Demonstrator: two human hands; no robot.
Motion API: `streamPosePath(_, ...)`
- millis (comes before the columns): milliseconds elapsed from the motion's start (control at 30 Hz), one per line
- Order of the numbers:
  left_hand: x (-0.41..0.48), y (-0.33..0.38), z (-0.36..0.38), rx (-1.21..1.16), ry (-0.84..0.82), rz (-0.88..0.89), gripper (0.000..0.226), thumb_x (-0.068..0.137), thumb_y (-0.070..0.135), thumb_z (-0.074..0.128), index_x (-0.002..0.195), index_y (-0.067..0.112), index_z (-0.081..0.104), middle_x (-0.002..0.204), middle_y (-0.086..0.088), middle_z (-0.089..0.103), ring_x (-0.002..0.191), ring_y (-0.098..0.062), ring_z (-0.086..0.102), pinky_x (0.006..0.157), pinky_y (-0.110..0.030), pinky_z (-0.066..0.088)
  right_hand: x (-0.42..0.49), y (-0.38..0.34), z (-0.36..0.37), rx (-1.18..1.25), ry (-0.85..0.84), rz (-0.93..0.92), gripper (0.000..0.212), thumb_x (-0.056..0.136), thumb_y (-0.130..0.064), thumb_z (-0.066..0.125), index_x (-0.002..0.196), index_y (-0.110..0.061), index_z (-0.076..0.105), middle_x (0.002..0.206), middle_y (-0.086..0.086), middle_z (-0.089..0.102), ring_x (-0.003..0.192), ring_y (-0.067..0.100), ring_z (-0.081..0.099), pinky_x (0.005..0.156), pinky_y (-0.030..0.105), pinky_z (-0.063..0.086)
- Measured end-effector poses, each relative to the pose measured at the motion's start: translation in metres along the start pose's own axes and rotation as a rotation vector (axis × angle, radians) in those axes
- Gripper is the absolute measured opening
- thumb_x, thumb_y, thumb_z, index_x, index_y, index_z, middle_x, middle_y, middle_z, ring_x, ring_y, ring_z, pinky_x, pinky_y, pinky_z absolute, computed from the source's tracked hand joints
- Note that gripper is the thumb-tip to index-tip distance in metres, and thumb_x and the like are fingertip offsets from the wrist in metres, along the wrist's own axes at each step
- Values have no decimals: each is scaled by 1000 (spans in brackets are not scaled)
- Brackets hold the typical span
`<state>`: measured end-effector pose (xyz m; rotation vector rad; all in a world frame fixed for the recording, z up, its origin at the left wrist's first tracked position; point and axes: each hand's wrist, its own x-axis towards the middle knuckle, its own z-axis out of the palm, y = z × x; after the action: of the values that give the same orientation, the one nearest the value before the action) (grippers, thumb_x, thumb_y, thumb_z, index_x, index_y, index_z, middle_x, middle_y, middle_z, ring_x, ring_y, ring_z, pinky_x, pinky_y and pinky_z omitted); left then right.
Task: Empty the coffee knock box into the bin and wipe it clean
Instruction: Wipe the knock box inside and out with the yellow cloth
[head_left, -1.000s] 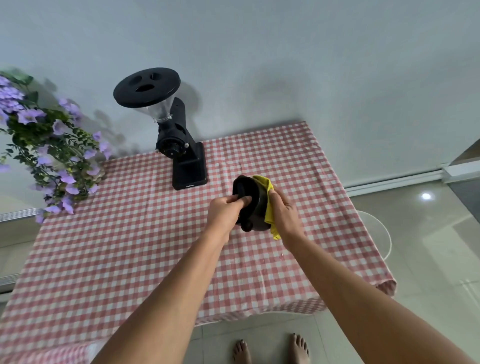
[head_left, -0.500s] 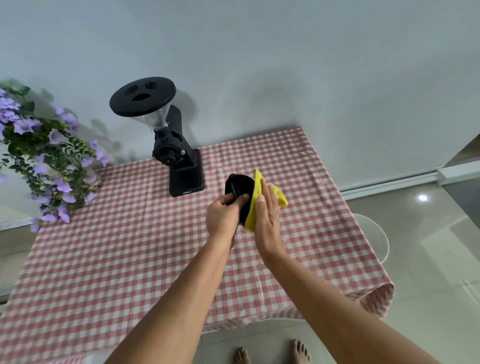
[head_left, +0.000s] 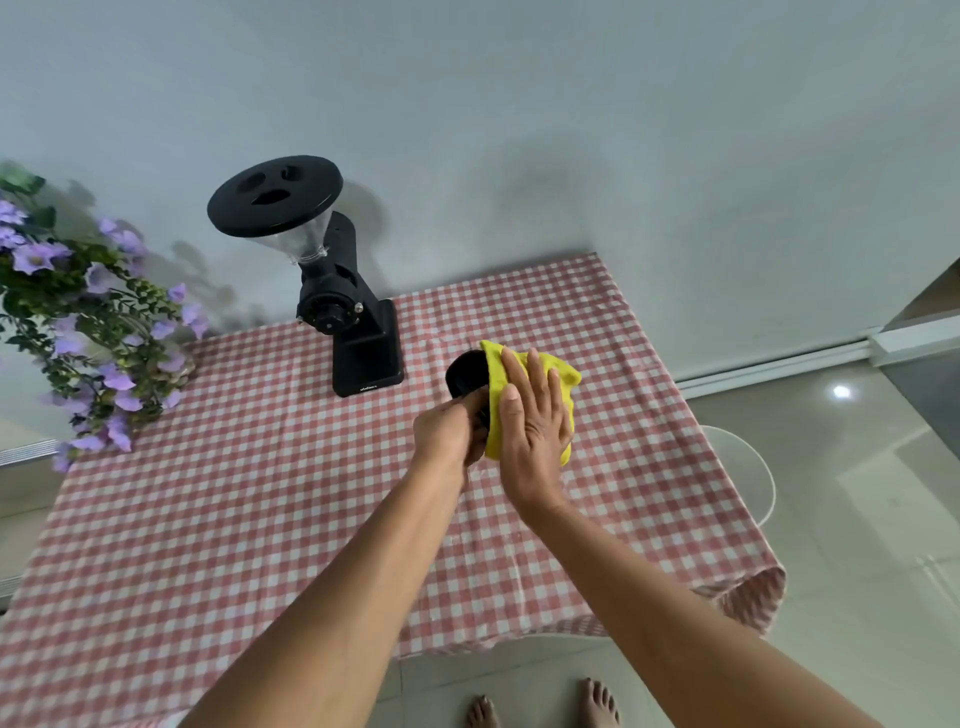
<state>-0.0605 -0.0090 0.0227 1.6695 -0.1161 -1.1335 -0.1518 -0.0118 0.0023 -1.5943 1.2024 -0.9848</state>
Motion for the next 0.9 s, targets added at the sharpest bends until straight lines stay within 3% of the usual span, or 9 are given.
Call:
streamPosePath(100, 2, 12, -5, 194, -40, 117, 26, 82, 25, 82, 105, 13, 77, 82, -10, 77, 46, -6, 66, 41, -17, 47, 22, -6, -14, 80, -10, 8, 48, 102, -46, 24, 141, -43, 51, 151, -14, 45, 145, 11, 30, 119, 50, 16)
streamPosePath(200, 6, 21, -14, 328, -130, 238, 32, 81, 27, 84, 111, 24, 75, 78, 7, 77, 56, -3, 69, 49, -13, 50, 46, -12, -28, 190, -162, 121, 41, 98, -57, 29, 124, -53, 61, 133, -9, 62, 127, 17, 53, 111, 51, 37)
streamPosePath(300, 6, 25, -15, 341, -206, 294, 31, 79, 25, 86, 107, 25, 75, 71, 16, 77, 60, 3, 71, 51, -10, 50, 61, -16, -40, 268, -280, 293, 37, 91, -67, 36, 104, -56, 68, 126, -5, 66, 117, 18, 60, 104, 44, 47)
streamPosePath(467, 5, 16, -8, 130, -111, 186, 37, 76, 24, 88, 110, 17, 76, 95, -3, 80, 82, -17, 77, 65, -25, 61, 66, -8, -40, 283, -192, 487, 42, 95, -46, 44, 100, -16, 72, 93, 6, 73, 81, 19, 67, 61, 27, 51)
streamPosePath(533, 5, 11, -1, 37, -26, 108, 33, 77, 24, 88, 106, 13, 77, 93, -4, 77, 81, -19, 74, 69, -30, 64, 60, -2, -32, 295, -118, 518, 41, 98, -43, 40, 108, -15, 68, 106, 11, 69, 89, 21, 66, 64, 29, 51)
streamPosePath(600, 5, 4, 6, -20, 63, 55, 27, 76, 26, 88, 97, 12, 77, 85, -1, 74, 76, -13, 71, 58, -24, 60, 51, 7, -22, 333, -42, 504, 44, 100, -48, 36, 124, -21, 62, 124, 9, 61, 108, 22, 61, 85, 39, 54)
streamPosePath(700, 3, -6, 17, -107, 118, 1, 23, 77, 24, 88, 88, 11, 73, 91, -8, 76, 82, -22, 74, 68, -29, 62, 37, 15, -13, 279, 13, 418, 56, 98, -61, 30, 143, -32, 45, 148, 2, 40, 135, 24, 40, 113, 52, 35)
streamPosePath(767, 0, -9, 23, -146, 124, -38, 27, 78, 25, 87, 91, 9, 70, 93, -10, 75, 85, -27, 73, 75, -35, 62, 31, 15, -12, 297, -14, 352, 64, 91, -72, 31, 142, -37, 46, 150, -2, 40, 140, 24, 34, 116, 54, 30)
streamPosePath(900, -5, -12, 29, -209, 162, -81, 40, 78, 27, 87, 103, 7, 63, 98, -13, 71, 89, -31, 71, 58, -32, 57, 29, 17, -18, 249, -147, 353, 77, 79, -73, 54, 144, -34, 43, 145, -2, 47, 134, 24, 44, 106, 52, 45)
